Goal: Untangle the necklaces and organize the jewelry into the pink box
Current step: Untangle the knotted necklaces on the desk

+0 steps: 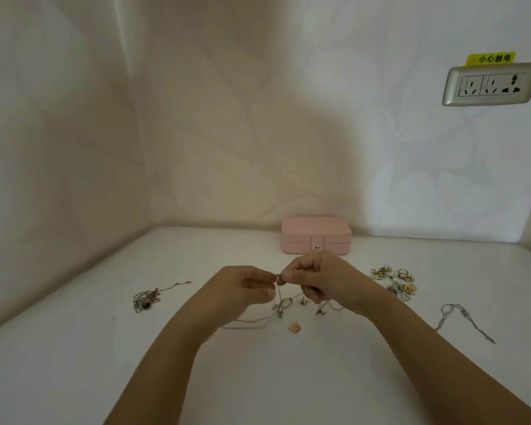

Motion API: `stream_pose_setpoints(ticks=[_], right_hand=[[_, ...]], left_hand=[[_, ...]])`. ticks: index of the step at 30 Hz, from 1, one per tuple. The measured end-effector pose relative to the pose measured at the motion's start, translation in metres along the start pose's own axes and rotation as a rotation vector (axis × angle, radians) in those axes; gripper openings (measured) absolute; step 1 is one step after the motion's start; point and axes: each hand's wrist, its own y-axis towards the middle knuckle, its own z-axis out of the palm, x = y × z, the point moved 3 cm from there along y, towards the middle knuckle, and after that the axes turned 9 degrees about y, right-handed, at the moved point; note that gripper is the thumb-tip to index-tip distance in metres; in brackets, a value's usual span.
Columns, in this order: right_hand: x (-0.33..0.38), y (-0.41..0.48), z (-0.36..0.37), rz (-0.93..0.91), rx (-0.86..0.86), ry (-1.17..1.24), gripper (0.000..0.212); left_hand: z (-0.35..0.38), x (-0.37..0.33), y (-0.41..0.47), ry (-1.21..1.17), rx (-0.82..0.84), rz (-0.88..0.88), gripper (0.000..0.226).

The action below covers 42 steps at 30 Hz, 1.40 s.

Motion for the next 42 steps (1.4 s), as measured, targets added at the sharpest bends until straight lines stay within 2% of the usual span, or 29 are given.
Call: stream_pose_setpoints(ticks=[6,11,16,19,24,28,31,34,36,38,40,42], right_hand=[[0.003,-0.001,-0.002,-0.049,0.006,0.086,0.021],[0.008,-0.007,-0.01,-0.029,-0.01,0.276,0.026],[0.011,-0.009,-0.017,-0.042,0.068,0.436,0.017],[0.012,-0.011,-0.021,-0.033,0.093,0.399,0.009],[0.014,-0.011,-0.016,-0.012,0.198,0.369,0.017],[0.018,-0.012,-0.009,0.011,0.276,0.299,0.022],[0.021,-0.015,-0.01,0.013,0.26,0.256,0.025],[0.023,-0.016,-0.018,0.019,0.14,0.158,0.027],[0.021,-0.015,-0.026,0.021,-0.069,0.024,0.022],[0.015,-0.012,-0.036,0.002,-0.328,-0.114,0.025],[0.009,-0.008,-0.044,-0.015,-0.539,-0.222,0.031],[0.005,-0.009,-0.052,-0.015,-0.675,-0.221,0.035]], left_hand=[[0.016,0.004,0.006,-0.095,0.061,-0.006,0.014],[0.019,0.003,0.005,-0.175,0.154,0.024,0.007],[0.018,-0.001,0.005,-0.29,0.157,0.075,0.02],[0.019,-0.004,0.002,-0.303,0.153,0.099,0.023],[0.026,-0.009,0.005,-0.287,0.125,0.163,0.035],[0.039,-0.014,0.004,-0.128,0.185,0.262,0.016],[0.039,-0.012,0.01,-0.099,0.034,0.203,0.016],[0.029,-0.011,0.011,-0.205,-0.047,0.119,0.019],[0.025,-0.012,0.01,-0.463,-0.01,0.08,0.026],[0.021,-0.014,0.006,-0.683,0.022,0.034,0.032],[0.017,-0.016,0.005,-0.83,0.03,0.022,0.035],[0.008,-0.015,0.005,-0.93,-0.001,0.048,0.035]])
